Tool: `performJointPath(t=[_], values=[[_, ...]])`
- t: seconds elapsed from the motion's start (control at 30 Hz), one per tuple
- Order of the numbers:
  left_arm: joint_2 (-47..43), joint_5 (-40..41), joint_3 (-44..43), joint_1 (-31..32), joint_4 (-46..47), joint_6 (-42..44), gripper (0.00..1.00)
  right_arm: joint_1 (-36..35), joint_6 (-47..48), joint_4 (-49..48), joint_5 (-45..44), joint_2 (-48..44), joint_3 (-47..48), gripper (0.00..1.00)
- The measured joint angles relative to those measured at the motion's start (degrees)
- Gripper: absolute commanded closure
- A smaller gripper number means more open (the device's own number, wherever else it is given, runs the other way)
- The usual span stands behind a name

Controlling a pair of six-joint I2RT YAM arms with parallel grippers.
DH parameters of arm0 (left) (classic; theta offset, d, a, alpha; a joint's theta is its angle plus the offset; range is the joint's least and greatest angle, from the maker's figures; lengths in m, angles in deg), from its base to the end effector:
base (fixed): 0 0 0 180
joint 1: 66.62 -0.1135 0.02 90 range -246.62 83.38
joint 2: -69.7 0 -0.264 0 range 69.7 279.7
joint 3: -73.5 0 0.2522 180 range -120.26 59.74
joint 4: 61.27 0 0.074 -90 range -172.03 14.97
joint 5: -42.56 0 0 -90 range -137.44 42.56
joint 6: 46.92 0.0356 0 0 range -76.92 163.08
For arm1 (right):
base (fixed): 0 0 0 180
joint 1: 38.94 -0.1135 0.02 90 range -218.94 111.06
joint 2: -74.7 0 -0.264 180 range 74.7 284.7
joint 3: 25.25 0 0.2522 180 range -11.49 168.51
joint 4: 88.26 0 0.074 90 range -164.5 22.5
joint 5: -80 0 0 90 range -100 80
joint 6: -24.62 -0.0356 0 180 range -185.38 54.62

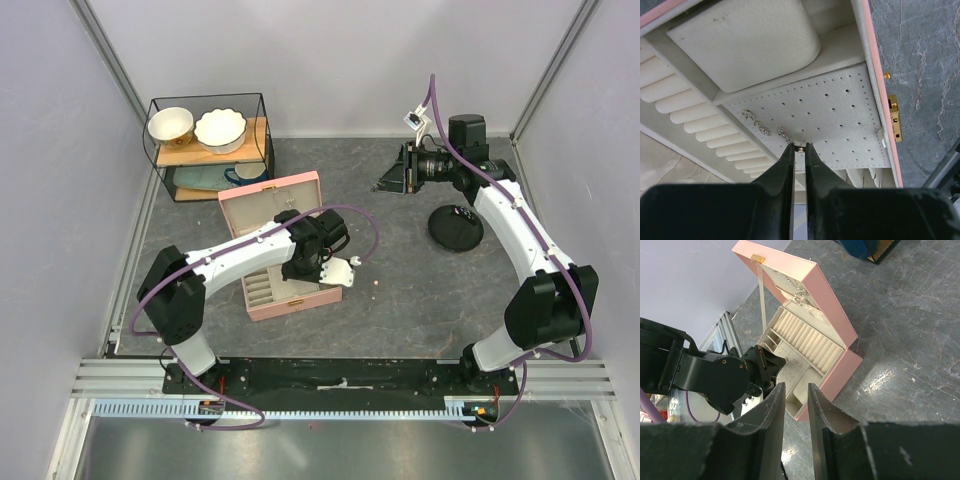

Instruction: Organize the mixed jewelry

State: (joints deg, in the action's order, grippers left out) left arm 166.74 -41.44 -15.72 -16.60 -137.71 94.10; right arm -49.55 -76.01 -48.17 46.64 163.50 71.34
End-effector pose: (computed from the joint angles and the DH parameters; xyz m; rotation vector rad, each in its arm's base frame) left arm 0.2041 -0.2376 0.2323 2.3400 1.9379 0.1605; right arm 0.3321 0.0925 0.3616 -0.5952 2.0061 1.2662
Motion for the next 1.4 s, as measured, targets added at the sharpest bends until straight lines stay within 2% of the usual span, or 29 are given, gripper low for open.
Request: performJointPath(t=[1.17,1.4], values=[[4.22,4.07,-4.44,2.51,-4.59,-0.02,0.98,0.0,0.0,0.07,0.0,0.09,-0.02,0.68],[4.7,4.76,-4.61,3.04,-5.01,-0.07,0.94,0.02,0.02,0.13,0.0,0.09,-0.74,0.68]])
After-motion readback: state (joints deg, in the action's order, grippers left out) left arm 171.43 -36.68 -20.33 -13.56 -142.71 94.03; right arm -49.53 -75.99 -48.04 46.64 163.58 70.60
